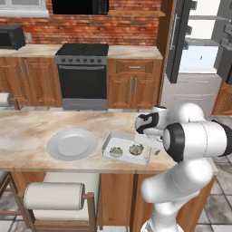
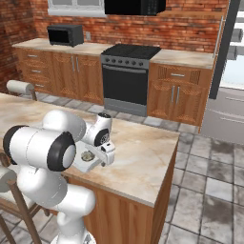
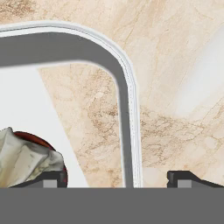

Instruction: Place two dumplings into each of the tupperware containers and then place the containers in the fridge.

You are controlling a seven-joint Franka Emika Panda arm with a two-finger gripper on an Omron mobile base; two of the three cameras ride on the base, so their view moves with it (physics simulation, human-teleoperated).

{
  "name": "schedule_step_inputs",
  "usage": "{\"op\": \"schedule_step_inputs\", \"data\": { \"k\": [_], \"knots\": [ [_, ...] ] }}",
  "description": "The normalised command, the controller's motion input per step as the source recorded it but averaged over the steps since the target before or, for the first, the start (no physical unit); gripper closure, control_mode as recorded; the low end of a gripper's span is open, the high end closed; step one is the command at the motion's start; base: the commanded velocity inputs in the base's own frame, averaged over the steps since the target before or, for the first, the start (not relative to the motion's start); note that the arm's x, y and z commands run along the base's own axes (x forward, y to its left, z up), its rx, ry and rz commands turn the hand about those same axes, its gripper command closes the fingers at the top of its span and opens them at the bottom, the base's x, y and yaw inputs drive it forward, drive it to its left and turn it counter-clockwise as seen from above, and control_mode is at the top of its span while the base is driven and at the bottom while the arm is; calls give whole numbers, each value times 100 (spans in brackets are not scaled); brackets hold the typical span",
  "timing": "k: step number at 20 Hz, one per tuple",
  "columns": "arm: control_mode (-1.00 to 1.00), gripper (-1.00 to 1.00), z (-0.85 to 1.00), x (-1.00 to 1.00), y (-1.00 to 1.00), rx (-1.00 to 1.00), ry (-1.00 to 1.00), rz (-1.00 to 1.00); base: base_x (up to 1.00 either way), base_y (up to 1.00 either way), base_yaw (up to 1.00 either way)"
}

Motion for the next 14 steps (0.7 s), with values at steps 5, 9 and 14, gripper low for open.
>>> {"op": "schedule_step_inputs", "data": {
  "k": [5,9,14],
  "knots": [
    [-100,-100,-29,3,0,0,0,0,0,0,0],
    [-100,100,-4,0,0,0,0,0,0,0,0],
    [-100,100,0,0,0,0,0,0,0,0,0]
  ]
}}
